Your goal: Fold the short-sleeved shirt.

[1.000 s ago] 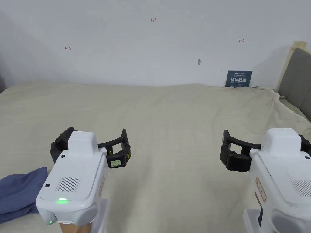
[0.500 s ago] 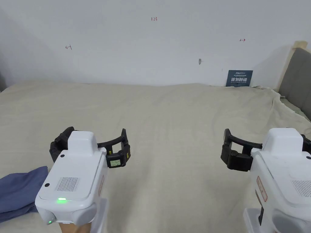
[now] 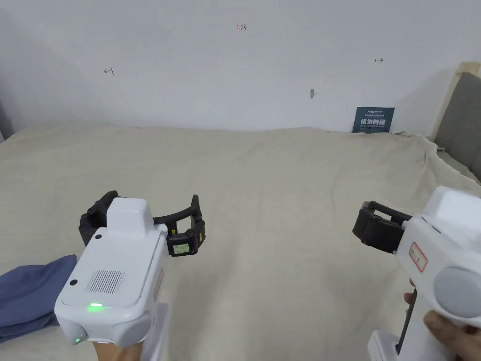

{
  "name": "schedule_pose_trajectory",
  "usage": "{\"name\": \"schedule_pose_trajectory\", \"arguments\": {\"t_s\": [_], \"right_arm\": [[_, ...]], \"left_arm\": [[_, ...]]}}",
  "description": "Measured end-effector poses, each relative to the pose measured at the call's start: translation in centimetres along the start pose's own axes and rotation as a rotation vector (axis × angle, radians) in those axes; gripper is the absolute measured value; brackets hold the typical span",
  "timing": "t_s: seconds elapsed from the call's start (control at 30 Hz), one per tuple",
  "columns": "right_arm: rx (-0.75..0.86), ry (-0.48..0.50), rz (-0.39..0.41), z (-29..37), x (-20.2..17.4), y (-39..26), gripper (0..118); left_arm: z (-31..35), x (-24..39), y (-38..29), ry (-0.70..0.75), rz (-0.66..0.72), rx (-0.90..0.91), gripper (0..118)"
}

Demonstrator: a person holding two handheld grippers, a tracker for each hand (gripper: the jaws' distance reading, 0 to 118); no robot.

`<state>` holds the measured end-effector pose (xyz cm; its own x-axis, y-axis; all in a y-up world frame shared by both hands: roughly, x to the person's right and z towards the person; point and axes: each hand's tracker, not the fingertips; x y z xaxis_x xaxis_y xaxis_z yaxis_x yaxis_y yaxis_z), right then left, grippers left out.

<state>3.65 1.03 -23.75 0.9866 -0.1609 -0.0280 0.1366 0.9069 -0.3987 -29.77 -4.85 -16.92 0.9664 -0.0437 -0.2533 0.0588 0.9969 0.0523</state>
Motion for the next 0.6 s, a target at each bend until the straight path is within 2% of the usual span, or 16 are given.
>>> {"name": "schedule_pose_trajectory", "arguments": {"t_s": [0.07, 0.23, 0.6], "right_arm": [[-0.054, -0.012, -0.001, -0.43, 0.36, 0.39, 117], [-0.064, -0.043, 0.017, 0.11, 0.06, 0.70, 117], [-0.016, -0.001, 0.061, -0.64, 0.03, 0.01, 116]], "left_arm": [[-0.02, 0.01, 0.10, -0.001, 0.002, 0.002, 118], [-0.08, 0.02, 0.19, -0.004, 0.003, 0.008, 118], [0.03, -0.01, 0.35, -0.004, 0.003, 0.010, 118]]}}
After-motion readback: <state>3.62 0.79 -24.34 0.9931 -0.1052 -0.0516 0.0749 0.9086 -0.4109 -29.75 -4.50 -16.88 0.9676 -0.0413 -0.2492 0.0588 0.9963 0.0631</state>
